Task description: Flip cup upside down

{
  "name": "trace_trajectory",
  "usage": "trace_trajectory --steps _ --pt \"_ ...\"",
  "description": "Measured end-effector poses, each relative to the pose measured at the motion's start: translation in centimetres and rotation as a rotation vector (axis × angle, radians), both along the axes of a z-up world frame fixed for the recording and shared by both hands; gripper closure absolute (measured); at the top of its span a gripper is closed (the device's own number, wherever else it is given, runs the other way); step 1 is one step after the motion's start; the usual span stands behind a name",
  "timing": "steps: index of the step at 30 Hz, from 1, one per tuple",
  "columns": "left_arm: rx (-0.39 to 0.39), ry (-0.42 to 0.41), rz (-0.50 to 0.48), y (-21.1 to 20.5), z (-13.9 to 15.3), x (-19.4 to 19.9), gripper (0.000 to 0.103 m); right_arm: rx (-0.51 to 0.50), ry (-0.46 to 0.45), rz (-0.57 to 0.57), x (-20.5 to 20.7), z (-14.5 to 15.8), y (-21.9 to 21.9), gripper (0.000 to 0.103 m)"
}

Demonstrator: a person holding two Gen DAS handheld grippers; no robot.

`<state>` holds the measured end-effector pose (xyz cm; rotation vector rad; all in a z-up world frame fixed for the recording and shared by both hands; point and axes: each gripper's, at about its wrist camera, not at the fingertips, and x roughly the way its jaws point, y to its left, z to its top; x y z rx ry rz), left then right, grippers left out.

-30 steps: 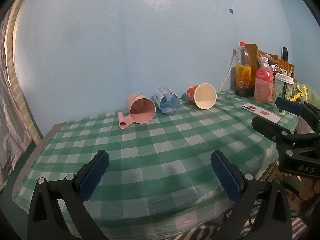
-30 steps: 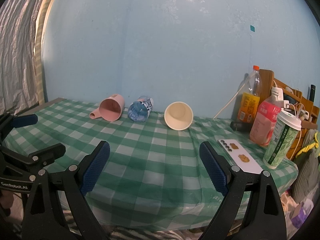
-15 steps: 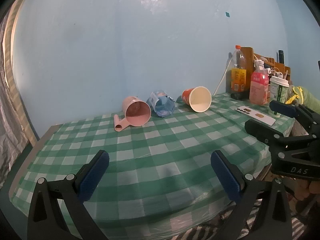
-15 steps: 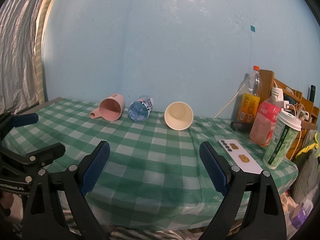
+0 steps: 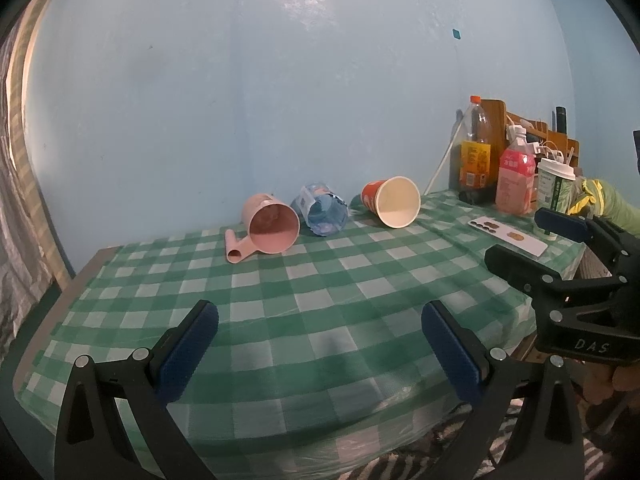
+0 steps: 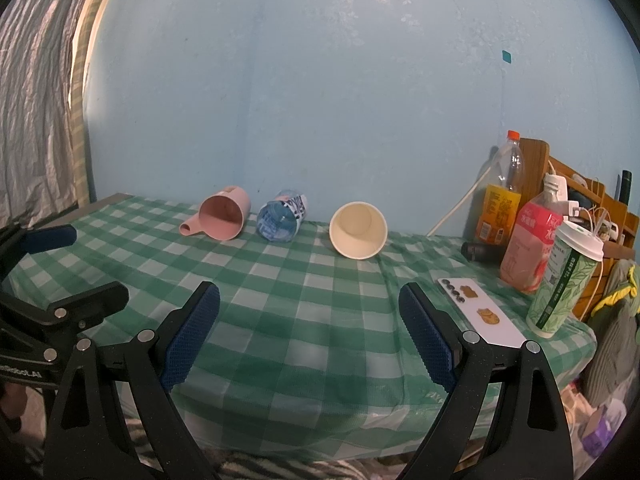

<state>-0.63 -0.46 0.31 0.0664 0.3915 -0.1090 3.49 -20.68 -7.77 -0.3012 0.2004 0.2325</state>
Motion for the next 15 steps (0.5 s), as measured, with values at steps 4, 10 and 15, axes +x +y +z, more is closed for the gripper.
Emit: trace_trajectory --steps 4,10,15 --pt "-0.003 0.002 0.001 0.06 0.04 0.07 0.000 -0.001 0.002 0.000 -0.08 0.13 0.02 0.013" --pt "0.001 0.003 0.001 0.07 0.02 -0.03 0.000 -0.003 0.002 0.001 0.07 -0.07 0.04 0.013" --pt "0.002 0.006 -0.002 0.06 0.03 -0.08 0.000 -0.004 0.002 0.001 0.13 -0.28 0.00 0.013"
